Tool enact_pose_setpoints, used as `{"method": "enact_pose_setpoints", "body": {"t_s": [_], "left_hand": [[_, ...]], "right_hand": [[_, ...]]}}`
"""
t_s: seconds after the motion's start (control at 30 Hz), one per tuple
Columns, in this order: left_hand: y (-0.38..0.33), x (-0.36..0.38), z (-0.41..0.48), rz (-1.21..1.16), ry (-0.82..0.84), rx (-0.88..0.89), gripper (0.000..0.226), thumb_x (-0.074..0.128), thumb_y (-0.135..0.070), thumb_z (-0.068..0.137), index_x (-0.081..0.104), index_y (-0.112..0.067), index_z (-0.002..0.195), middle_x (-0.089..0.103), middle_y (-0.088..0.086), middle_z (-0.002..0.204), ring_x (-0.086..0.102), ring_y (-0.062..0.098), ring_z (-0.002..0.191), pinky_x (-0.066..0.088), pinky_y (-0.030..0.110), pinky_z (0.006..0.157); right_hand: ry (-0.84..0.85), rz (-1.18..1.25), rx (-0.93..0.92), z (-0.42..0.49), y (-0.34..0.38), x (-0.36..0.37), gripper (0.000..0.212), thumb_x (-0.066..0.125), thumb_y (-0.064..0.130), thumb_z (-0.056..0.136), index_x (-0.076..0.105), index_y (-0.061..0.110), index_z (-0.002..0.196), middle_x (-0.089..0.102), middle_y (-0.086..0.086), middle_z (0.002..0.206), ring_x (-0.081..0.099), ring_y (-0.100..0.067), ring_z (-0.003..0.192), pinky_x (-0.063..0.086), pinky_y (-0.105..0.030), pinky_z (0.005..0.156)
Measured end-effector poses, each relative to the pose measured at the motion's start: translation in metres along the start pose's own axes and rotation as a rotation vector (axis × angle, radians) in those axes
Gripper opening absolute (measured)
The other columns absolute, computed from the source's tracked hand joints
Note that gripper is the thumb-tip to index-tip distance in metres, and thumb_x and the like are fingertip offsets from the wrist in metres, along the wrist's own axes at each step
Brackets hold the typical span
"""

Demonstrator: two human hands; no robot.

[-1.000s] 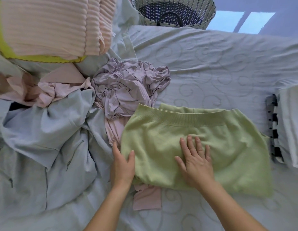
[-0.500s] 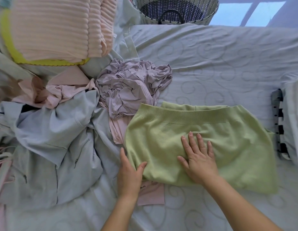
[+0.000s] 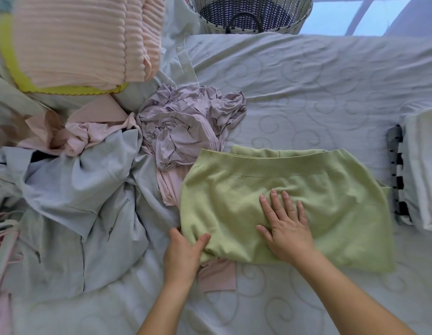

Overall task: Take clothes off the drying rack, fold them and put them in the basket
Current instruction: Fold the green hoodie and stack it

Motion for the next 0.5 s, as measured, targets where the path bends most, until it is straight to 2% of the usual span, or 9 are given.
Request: {"method": "enact_pose_setpoints", "body": {"t_s": [0.07, 0.17, 0.23, 0.3, 0.37, 0.4, 0.43, 0.5], "left_hand": [[-0.003, -0.002, -0.003, 0.046, 0.039, -0.006, 0.057, 0.072, -0.052, 0.076, 0.034, -0.017, 0.098, 0.059, 0.003, 0.097, 0.061, 0.031, 0.099, 0.048, 0.036, 0.075], [-0.008, -0.01, -0.009, 0.132, 0.045, 0.016, 0.064, 0.07, -0.061, 0.072, 0.035, -0.017, 0.102, 0.063, 0.007, 0.103, 0.061, 0.032, 0.098, 0.05, 0.039, 0.075], [-0.013, -0.018, -0.013, 0.2, 0.004, 0.065, 0.079, 0.067, -0.067, 0.069, 0.036, -0.016, 0.121, 0.065, 0.006, 0.105, 0.062, 0.032, 0.097, 0.051, 0.041, 0.075], [-0.02, -0.027, -0.018, 0.269, -0.048, 0.101, 0.096, 0.064, -0.07, 0.068, 0.027, -0.015, 0.139, 0.066, 0.009, 0.109, 0.062, 0.033, 0.101, 0.049, 0.038, 0.074], [-0.03, -0.033, -0.024, 0.3, -0.092, 0.145, 0.099, 0.061, -0.07, 0.069, 0.024, -0.017, 0.143, 0.066, 0.008, 0.111, 0.062, 0.032, 0.103, 0.045, 0.038, 0.074], [-0.034, -0.034, -0.026, 0.25, -0.101, 0.164, 0.094, 0.063, -0.067, 0.071, 0.027, -0.017, 0.143, 0.065, 0.005, 0.114, 0.061, 0.031, 0.105, 0.044, 0.037, 0.075], [-0.037, -0.033, -0.026, 0.16, -0.095, 0.17, 0.086, 0.066, -0.06, 0.075, 0.032, -0.017, 0.141, 0.063, 0.002, 0.117, 0.06, 0.03, 0.109, 0.043, 0.036, 0.078], [-0.038, -0.029, -0.023, -0.018, -0.067, 0.158, 0.059, 0.067, -0.045, 0.083, 0.048, -0.017, 0.131, 0.063, -0.004, 0.113, 0.059, 0.026, 0.108, 0.044, 0.034, 0.081]], "right_hand": [[0.013, 0.004, -0.008, -0.001, -0.001, -0.002, 0.069, 0.034, 0.058, 0.085, 0.03, 0.027, 0.147, 0.034, -0.004, 0.152, 0.031, -0.029, 0.139, 0.011, -0.047, 0.111], [0.061, 0.008, -0.005, -0.001, -0.003, -0.006, 0.068, 0.034, 0.057, 0.085, 0.036, 0.026, 0.146, 0.031, -0.004, 0.152, 0.038, -0.03, 0.137, 0.016, -0.047, 0.109], [0.101, 0.012, -0.01, -0.003, -0.004, -0.008, 0.067, 0.034, 0.057, 0.085, 0.04, 0.025, 0.144, 0.036, -0.005, 0.151, 0.039, -0.03, 0.136, 0.02, -0.047, 0.107], [0.144, 0.013, -0.017, -0.006, -0.005, -0.008, 0.066, 0.034, 0.057, 0.085, 0.042, 0.026, 0.142, 0.04, -0.007, 0.15, 0.04, -0.031, 0.135, 0.022, -0.047, 0.106], [0.161, 0.037, -0.012, -0.008, -0.005, -0.012, 0.067, 0.032, 0.058, 0.084, 0.043, 0.026, 0.142, 0.037, -0.008, 0.151, 0.042, -0.031, 0.135, 0.021, -0.046, 0.105], [0.14, 0.046, -0.012, -0.008, -0.005, -0.013, 0.069, 0.028, 0.059, 0.085, 0.039, 0.028, 0.145, 0.03, -0.007, 0.153, 0.035, -0.029, 0.138, 0.018, -0.046, 0.106], [0.145, 0.057, -0.011, -0.009, -0.004, -0.015, 0.072, 0.02, 0.062, 0.085, 0.028, 0.03, 0.149, 0.016, -0.005, 0.157, 0.021, -0.026, 0.143, 0.011, -0.044, 0.109], [0.162, 0.095, -0.023, -0.01, -0.004, -0.014, 0.076, -0.001, 0.067, 0.078, -0.004, 0.036, 0.148, -0.017, 0.003, 0.154, -0.014, -0.019, 0.142, -0.005, -0.042, 0.113]]}}
Point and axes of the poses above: each hand's wrist, its own z-axis towards the middle knuckle, its own x-axis out of the palm, y = z × x, the point moved 3 cm from there along z, towards the middle knuckle
